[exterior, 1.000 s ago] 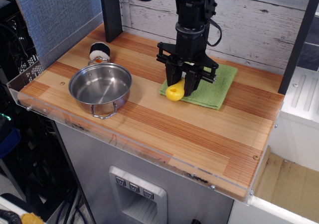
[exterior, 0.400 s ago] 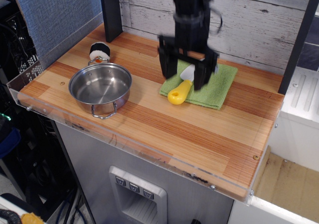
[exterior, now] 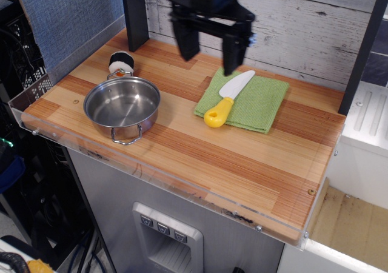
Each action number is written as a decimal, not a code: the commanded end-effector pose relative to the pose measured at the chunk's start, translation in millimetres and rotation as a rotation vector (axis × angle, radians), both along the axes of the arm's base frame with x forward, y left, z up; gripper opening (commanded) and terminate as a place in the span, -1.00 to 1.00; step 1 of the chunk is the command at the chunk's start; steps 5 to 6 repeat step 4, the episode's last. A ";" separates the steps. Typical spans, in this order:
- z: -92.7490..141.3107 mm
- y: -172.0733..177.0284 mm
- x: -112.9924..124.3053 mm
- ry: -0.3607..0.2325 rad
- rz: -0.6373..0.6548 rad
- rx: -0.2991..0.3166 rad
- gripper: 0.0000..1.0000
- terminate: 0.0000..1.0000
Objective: Pick the yellow fruit and put it on the green towel
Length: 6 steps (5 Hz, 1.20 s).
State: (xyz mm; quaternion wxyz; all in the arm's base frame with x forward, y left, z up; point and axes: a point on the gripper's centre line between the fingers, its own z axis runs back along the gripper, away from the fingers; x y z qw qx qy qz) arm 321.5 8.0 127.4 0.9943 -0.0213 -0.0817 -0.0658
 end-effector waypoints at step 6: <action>8.7 10.7 -10.1 -0.035 0.031 0.051 1.00 1.00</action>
